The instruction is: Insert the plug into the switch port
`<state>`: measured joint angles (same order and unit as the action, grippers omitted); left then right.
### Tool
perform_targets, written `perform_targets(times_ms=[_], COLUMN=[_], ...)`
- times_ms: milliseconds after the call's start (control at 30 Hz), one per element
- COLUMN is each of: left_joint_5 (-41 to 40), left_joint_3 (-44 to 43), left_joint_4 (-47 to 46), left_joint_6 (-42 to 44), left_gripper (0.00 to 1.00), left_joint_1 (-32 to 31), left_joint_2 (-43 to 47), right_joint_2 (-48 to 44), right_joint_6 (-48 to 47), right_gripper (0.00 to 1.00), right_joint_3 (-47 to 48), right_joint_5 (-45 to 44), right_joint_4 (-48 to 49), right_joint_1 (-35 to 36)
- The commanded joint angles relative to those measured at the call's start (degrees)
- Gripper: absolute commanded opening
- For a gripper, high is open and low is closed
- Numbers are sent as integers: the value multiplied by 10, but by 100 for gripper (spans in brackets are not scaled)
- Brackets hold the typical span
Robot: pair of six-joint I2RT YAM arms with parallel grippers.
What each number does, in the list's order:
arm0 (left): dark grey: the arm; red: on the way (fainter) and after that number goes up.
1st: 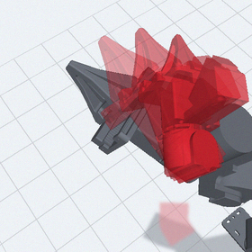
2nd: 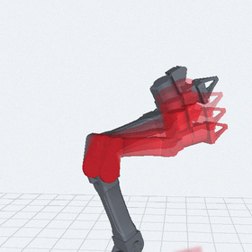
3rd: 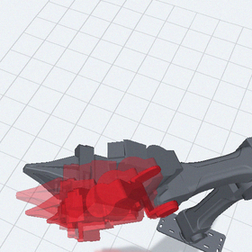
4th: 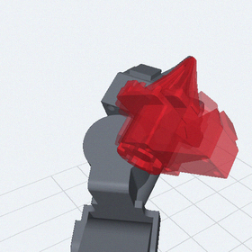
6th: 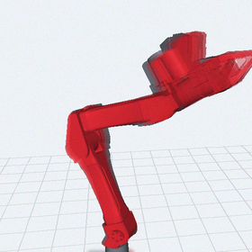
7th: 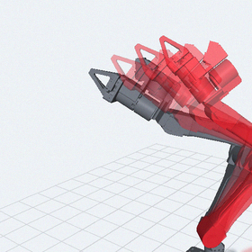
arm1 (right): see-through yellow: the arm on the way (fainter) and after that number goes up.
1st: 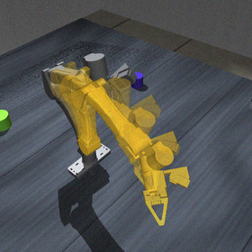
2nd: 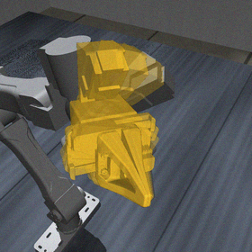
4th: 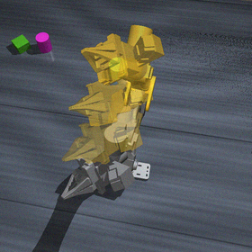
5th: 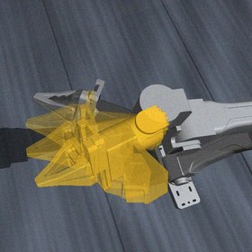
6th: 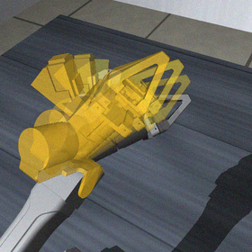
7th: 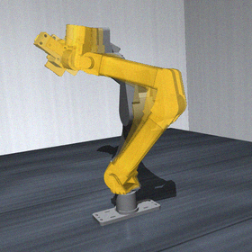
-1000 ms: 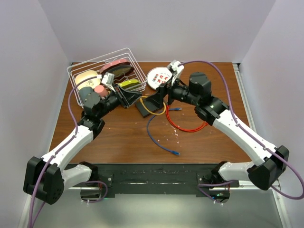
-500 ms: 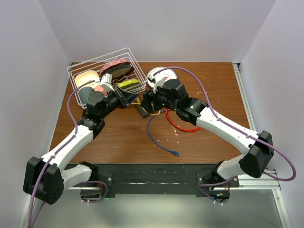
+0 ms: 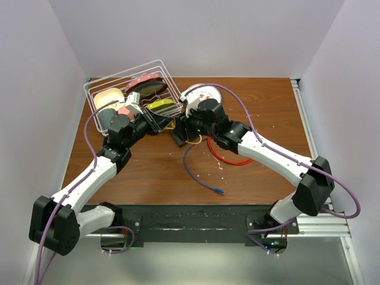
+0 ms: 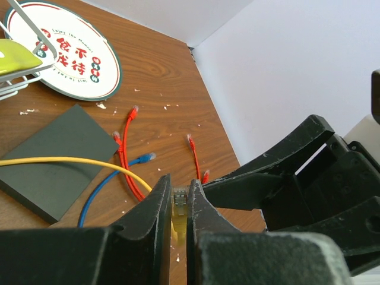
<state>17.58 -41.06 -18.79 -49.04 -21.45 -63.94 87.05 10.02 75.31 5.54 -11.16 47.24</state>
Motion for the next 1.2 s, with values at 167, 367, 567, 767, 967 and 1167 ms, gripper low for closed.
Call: perform_targets(times_ms=[167, 367, 567, 767, 967, 1167], left_joint_5=[-1, 15, 26, 0, 46, 187], left_joint_3=[-20, -11, -12, -45, -60, -31], left_joint_4=[-30, -48, -48, 6, 16, -79], left_joint_6=[-16, -10, 50, 143, 224, 263], left_gripper=[0, 0, 37, 88, 99, 97], left_joint_1=[-3, -3, -3, -2, -2, -2], left_joint_2=[11, 15, 47, 82, 92, 100], right_joint_2=[22, 35, 18, -26, -63, -65], right_joint_6=[28, 26, -13, -51, -38, -34], right_gripper=[40, 9, 0, 0, 0, 0], right_joint_3=[31, 43, 39, 30, 4, 12], right_joint_5=[26, 20, 25, 83, 339, 543], right_joint_4=[64, 66, 42, 15, 40, 54], right_joint_1=[1, 1, 0, -24, -112, -138])
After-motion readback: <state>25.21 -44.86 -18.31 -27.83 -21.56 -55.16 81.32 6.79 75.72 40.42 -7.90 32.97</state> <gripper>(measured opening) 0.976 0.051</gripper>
